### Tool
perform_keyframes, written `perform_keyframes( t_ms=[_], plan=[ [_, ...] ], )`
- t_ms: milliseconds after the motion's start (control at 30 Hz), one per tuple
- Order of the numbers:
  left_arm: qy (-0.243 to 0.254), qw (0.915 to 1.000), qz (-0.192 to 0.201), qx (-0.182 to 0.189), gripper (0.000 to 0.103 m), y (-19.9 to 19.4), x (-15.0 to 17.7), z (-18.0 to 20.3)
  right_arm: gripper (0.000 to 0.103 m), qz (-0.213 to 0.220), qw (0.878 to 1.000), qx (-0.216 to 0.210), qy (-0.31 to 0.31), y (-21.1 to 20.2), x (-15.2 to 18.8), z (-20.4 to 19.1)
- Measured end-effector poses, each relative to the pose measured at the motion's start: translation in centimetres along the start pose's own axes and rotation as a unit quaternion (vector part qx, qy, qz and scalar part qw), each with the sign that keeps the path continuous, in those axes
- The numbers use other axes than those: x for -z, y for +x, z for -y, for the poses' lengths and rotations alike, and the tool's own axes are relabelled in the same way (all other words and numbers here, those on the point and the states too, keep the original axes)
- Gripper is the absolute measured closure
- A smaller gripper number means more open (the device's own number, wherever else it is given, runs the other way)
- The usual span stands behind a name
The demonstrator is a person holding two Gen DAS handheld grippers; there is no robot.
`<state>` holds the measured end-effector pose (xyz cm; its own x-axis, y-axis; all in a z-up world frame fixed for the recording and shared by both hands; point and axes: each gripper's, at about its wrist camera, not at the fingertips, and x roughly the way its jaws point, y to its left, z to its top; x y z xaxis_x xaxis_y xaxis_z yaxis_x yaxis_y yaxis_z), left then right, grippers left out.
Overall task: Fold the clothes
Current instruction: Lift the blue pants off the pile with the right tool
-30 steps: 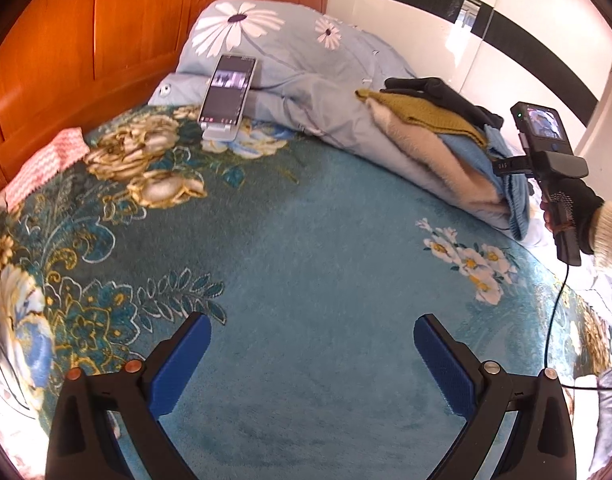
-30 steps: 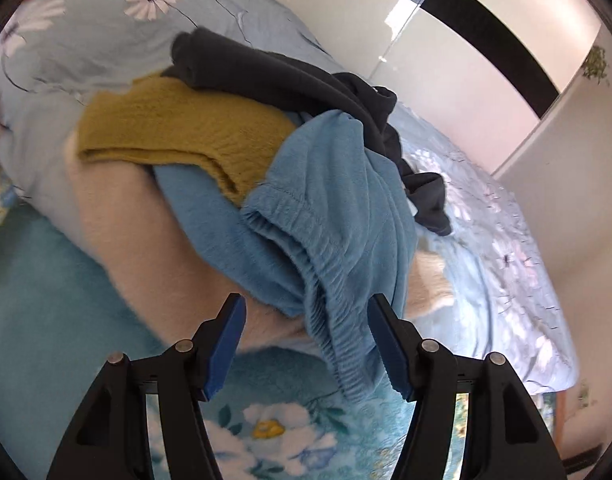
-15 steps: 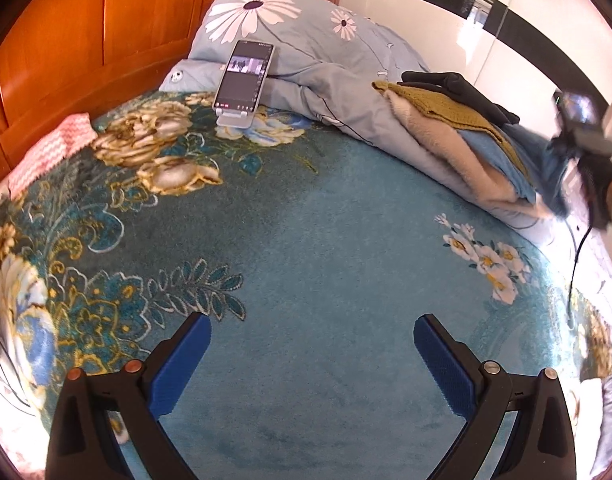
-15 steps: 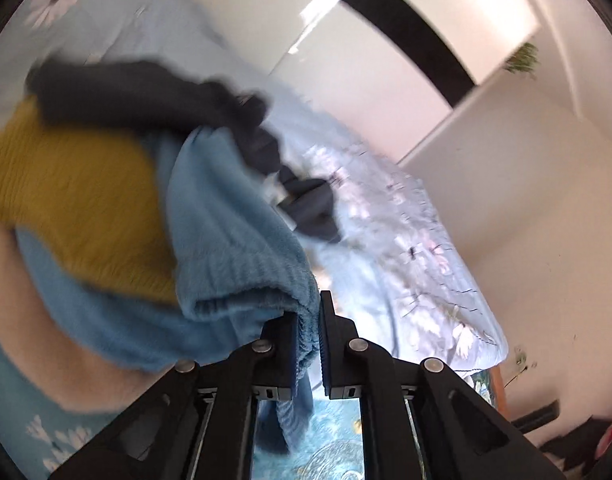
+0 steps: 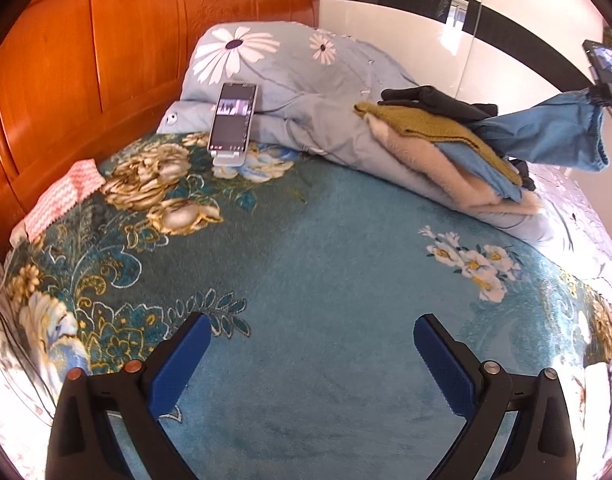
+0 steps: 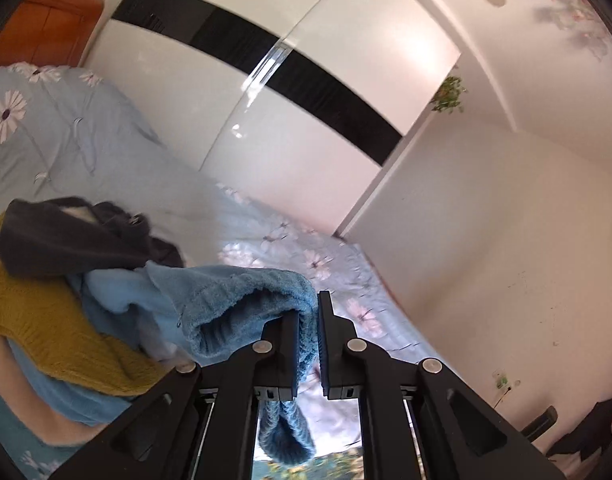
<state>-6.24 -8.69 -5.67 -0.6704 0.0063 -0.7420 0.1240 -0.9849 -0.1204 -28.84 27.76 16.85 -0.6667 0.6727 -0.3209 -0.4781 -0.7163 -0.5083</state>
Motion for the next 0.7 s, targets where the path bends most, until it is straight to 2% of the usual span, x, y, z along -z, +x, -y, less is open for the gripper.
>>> perform_keyframes(
  t_ms=[67, 267, 567, 700],
  plan=[
    [0.008, 0.9999, 0.007, 0.002, 0.000, -0.8, -0.2, 0.6, 0.096, 0.009, 1.000, 0.008, 0.013, -0.5, -0.6, 2.4],
    [0.026, 0.9992, 0.030, 0.008, 0.000, -3.2, -0.2, 1.9, 0.096, 0.046, 0.996, 0.037, 0.071, -5.8, -0.9, 11.8],
    [0.050, 0.9970, 0.056, 0.017, 0.000, -6.4, 0.5, 3.1, 0.095, 0.102, 0.979, 0.081, 0.157, -14.2, -1.2, 26.1],
    [0.053, 0.9960, 0.070, 0.015, 0.000, -7.7, 0.8, 3.0, 0.095, 0.065, 0.993, -0.003, 0.096, -14.9, 0.6, 22.1]
  ],
)
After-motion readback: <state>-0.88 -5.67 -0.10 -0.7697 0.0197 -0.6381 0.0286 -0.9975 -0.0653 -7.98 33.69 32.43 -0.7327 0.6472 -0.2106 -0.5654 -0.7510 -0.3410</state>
